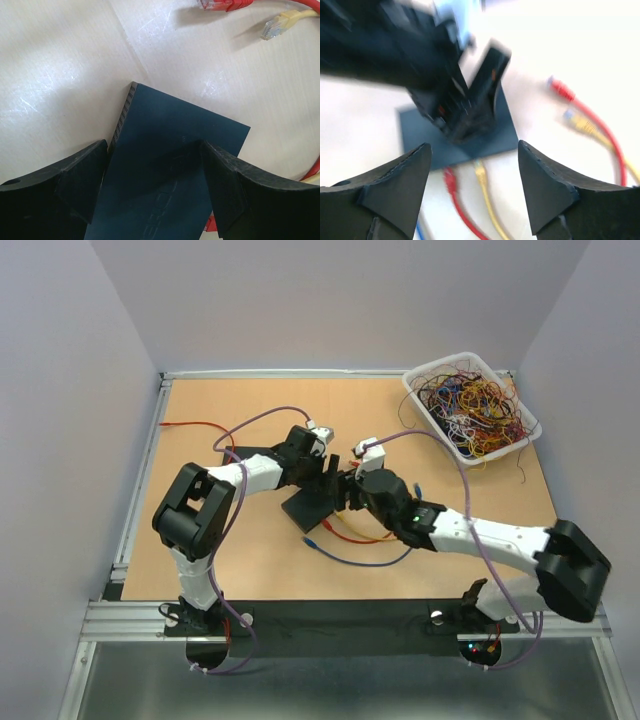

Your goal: Insert the plug into the switch port

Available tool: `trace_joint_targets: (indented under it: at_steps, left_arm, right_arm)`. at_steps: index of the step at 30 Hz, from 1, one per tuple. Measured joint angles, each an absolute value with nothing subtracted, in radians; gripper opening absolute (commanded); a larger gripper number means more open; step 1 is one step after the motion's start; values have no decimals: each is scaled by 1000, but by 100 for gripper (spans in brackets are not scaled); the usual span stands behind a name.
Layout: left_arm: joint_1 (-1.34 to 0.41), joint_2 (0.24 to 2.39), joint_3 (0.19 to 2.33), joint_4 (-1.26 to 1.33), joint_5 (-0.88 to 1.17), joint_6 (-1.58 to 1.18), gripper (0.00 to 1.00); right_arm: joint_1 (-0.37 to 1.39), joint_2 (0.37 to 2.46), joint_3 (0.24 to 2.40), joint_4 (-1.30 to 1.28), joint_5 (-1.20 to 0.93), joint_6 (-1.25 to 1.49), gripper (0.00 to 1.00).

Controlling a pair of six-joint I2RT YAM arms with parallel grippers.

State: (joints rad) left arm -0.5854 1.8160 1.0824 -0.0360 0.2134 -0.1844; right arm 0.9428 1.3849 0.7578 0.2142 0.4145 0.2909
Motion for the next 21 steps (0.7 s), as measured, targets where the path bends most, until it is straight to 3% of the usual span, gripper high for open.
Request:
trace_joint_targets:
  at_steps: [5,8,12,21]
  left_arm:
    - [-575,1801,1079,-66,200,-199,85]
    - [-562,1782,1071,-91,187,-205,85]
    - [-548,1758,1056,-119,165,-210,85]
    - [-533,1711,1042,-171,49,-218,85]
  right_arm:
    - [943,1130,827,132,423,347,94]
    - [943,1024,947,112,451,417,100]
    - [943,958,1122,116,515,511,100]
    - [942,1142,1653,-117,807,689,100]
